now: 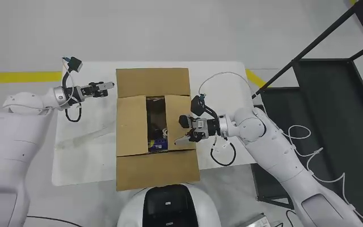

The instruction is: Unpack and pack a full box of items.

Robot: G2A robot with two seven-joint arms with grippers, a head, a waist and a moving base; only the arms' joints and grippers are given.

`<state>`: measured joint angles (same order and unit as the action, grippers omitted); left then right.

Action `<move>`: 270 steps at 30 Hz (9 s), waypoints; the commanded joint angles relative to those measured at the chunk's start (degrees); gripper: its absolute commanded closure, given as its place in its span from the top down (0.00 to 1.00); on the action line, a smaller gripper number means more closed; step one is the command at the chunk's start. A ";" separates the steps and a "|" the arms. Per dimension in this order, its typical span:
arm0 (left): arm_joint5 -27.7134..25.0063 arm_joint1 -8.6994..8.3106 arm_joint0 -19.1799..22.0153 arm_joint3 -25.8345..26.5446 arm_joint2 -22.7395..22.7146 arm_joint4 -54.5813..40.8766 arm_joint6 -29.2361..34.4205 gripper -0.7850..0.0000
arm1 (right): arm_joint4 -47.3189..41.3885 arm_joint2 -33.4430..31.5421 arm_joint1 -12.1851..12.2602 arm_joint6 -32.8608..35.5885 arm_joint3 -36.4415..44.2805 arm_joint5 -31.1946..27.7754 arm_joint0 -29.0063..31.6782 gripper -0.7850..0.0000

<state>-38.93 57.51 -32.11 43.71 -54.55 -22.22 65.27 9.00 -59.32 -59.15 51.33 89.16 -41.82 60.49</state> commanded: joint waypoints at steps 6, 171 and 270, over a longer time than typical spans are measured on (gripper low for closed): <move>0.02 -0.02 -0.03 0.01 -0.02 0.01 0.06 1.00 | 0.00 0.00 0.00 0.00 0.00 0.00 0.00 1.00; -0.53 -25.96 -34.49 48.02 2.76 -11.00 -41.54 1.00 | -34.04 6.35 -4.31 15.65 -27.01 18.49 -12.57 1.00; 2.41 -19.43 -51.32 47.74 -24.05 -11.46 -37.22 1.00 | -28.29 15.71 -7.86 10.53 -8.61 22.79 -6.75 1.00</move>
<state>-36.60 37.97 -83.45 91.50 -78.57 -33.63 27.91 -16.07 -42.15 -67.31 60.16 80.70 -18.30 53.51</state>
